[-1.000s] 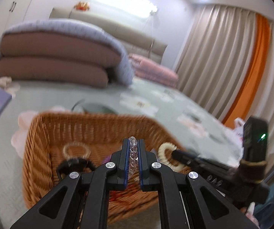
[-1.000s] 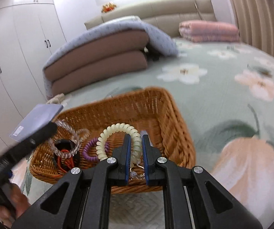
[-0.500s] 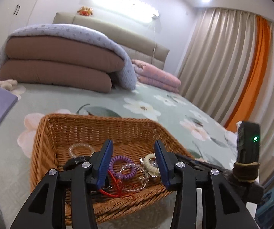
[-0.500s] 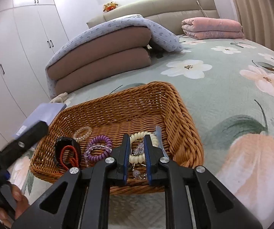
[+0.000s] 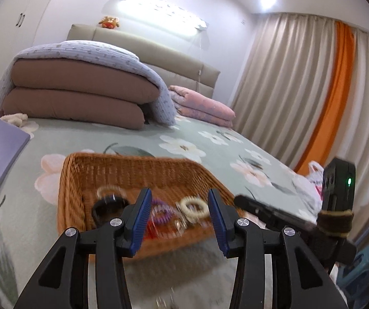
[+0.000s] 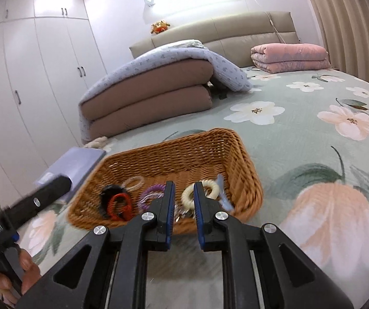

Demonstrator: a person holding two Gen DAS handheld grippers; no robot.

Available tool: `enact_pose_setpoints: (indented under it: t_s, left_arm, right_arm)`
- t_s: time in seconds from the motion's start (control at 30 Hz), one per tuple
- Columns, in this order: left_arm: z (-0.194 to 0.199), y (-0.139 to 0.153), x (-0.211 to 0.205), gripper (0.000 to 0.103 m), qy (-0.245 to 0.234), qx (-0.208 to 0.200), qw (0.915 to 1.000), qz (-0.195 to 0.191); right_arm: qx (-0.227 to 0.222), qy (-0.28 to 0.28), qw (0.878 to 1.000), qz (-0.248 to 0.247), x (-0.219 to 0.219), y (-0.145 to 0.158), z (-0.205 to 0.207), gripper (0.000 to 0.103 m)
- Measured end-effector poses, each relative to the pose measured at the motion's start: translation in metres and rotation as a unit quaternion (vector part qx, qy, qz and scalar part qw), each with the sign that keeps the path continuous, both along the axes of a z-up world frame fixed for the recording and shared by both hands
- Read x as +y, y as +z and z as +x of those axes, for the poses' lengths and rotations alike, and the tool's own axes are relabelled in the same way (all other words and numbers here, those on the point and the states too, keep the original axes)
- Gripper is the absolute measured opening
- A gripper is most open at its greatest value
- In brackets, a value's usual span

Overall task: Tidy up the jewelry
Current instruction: 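Move both tools back to the silver ring and hoop earring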

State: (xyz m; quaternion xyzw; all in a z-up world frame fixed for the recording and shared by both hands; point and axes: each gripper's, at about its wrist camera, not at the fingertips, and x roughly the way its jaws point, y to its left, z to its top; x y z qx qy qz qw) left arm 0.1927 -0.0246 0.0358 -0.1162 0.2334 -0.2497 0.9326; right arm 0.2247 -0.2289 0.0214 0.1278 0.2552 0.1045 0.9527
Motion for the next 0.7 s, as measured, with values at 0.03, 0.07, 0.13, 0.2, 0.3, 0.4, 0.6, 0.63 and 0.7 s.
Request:
enact_pose_setpoints:
  t_s: [0.03, 0.07, 0.13, 0.2, 0.3, 0.4, 0.6, 0.63, 0.7]
  left_arm:
    - [-0.009, -0.002, 0.000, 0.046, -0.003, 0.003, 1.0000, 0.008]
    - [-0.019, -0.007, 0.001, 0.046, -0.005, 0.010, 0.9998, 0.019]
    - [-0.033, -0.016, 0.003, 0.046, -0.009, 0.027, 0.9992, 0.028]
    - [-0.043, -0.031, 0.010, 0.046, -0.007, 0.057, 0.9980, 0.027]
    - [-0.044, -0.051, 0.019, 0.046, 0.002, 0.099, 0.9950, 0.013]
    - [-0.035, -0.073, 0.025, 0.046, -0.013, 0.154, 0.9879, -0.004]
    - [-0.032, -0.085, 0.024, 0.046, -0.016, 0.175, 0.9844, 0.007]
    - [-0.034, -0.086, 0.023, 0.046, -0.017, 0.174, 0.9845, 0.014]
    - [-0.036, -0.089, 0.017, 0.045, -0.019, 0.179, 0.9828, 0.041]
  right_arm:
    - [-0.001, 0.004, 1.000, 0.001, 0.001, 0.000, -0.009, 0.017]
    - [0.000, 0.008, 1.000, 0.001, 0.003, -0.001, -0.017, 0.018]
    - [0.011, 0.026, 1.000, -0.001, 0.010, -0.008, -0.037, 0.022]
    - [0.028, 0.042, 0.999, -0.002, 0.019, -0.018, -0.050, 0.023]
    - [0.059, 0.063, 0.996, -0.018, 0.036, -0.036, -0.063, 0.023]
    - [0.083, 0.073, 0.993, -0.039, 0.048, -0.047, -0.068, 0.023]
    - [0.107, 0.103, 0.988, -0.041, 0.057, -0.058, -0.076, 0.023]
    - [0.109, 0.105, 0.987, -0.042, 0.059, -0.061, -0.076, 0.023]
    - [0.111, 0.108, 0.987, -0.041, 0.059, -0.062, -0.075, 0.023]
